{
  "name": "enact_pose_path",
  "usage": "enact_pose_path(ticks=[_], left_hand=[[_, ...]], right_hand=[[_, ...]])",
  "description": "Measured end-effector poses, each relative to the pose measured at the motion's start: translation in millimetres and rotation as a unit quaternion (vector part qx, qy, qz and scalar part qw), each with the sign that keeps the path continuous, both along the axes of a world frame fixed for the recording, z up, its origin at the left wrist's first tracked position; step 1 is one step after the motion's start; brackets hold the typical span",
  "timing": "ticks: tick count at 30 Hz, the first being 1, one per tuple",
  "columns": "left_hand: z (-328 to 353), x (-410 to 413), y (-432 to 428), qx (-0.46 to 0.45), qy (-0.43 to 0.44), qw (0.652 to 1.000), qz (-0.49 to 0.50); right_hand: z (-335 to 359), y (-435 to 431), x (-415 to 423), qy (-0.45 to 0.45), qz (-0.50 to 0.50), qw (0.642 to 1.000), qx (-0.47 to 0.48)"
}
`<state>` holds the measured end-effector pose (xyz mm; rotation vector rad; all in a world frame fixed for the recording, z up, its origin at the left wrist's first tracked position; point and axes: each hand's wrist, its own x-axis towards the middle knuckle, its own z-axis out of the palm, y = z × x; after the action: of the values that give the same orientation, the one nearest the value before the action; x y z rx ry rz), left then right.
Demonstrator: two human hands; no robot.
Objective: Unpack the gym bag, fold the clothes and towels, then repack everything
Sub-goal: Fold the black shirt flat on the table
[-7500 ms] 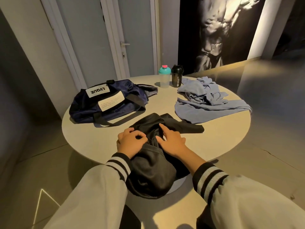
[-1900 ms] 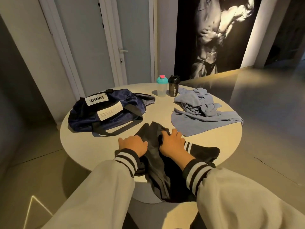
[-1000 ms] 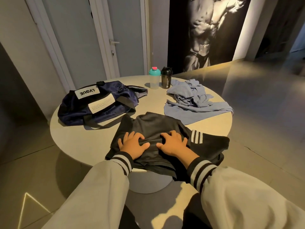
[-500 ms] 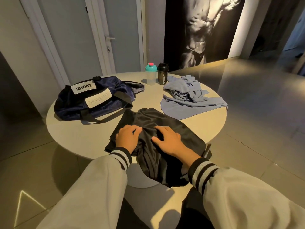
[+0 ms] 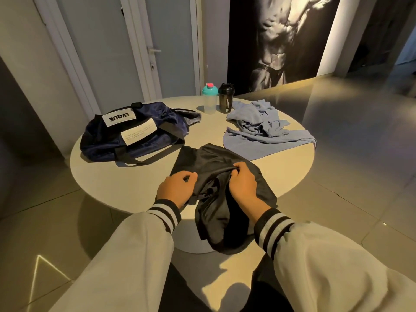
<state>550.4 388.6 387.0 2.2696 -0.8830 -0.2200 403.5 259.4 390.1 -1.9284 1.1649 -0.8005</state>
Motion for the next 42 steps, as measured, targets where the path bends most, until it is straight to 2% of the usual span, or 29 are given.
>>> enact_pose_path(ticks=[3,7,10,13,15,17,19,22,24,26,29,31,35,39,41,42], left_hand=[[2,-3,-9,0.009,0.061,0.998,-0.035],[17,-16,-28,-0.011,0.161,0.98,-0.117],[23,-22,-37,-0.083,0.262,0.95,-0.147],[29,-24,-41,-0.16,0.304,0.928,-0.145],[31,-20,-43,-0.181,0.292,0.93,-0.131],[39,-16,-41,-0.179,0.227,0.95,-0.116],[51,-10,-38,-0.226,0.189,0.949,-0.11],[68,1,-32,-0.261,0.164,0.945,-0.106],[78,4,-30,-0.24,0.16,0.944,-0.161],[89,2,-29,-0.208,0.138,0.944,-0.217],[107,1,-25,-0.196,0.102,0.95,-0.219],[108,0,-20,-0.198,0.084,0.954,-0.211],[96,-2,-12,-0.202,0.047,0.966,-0.153],[82,-6,-3,-0.061,0.108,0.984,-0.13],[73,-6,2,-0.005,0.094,0.988,-0.124],[69,-7,4,-0.01,0.074,0.991,-0.115]], right_hand=[[2,4,5,-0.059,-0.012,0.998,0.018],[3,12,10,-0.07,0.045,0.996,0.032],[6,16,11,-0.05,0.122,0.99,0.039],[11,17,12,-0.026,0.177,0.983,0.035],[16,17,12,-0.015,0.217,0.975,0.046],[22,17,13,0.013,0.257,0.965,0.05],[26,10,12,0.039,0.268,0.962,0.017],[36,-1,12,0.003,0.169,0.984,-0.046],[51,-4,14,-0.059,0.143,0.985,-0.075],[71,-3,21,-0.073,0.194,0.972,-0.109],[96,3,27,-0.08,0.285,0.954,-0.051],[101,6,27,-0.072,0.292,0.953,-0.038],[96,15,27,-0.057,0.202,0.972,-0.108],[97,26,12,-0.137,0.04,0.984,-0.103],[98,26,-2,-0.16,0.0,0.982,-0.104],[97,25,-10,-0.164,-0.012,0.981,-0.106]])
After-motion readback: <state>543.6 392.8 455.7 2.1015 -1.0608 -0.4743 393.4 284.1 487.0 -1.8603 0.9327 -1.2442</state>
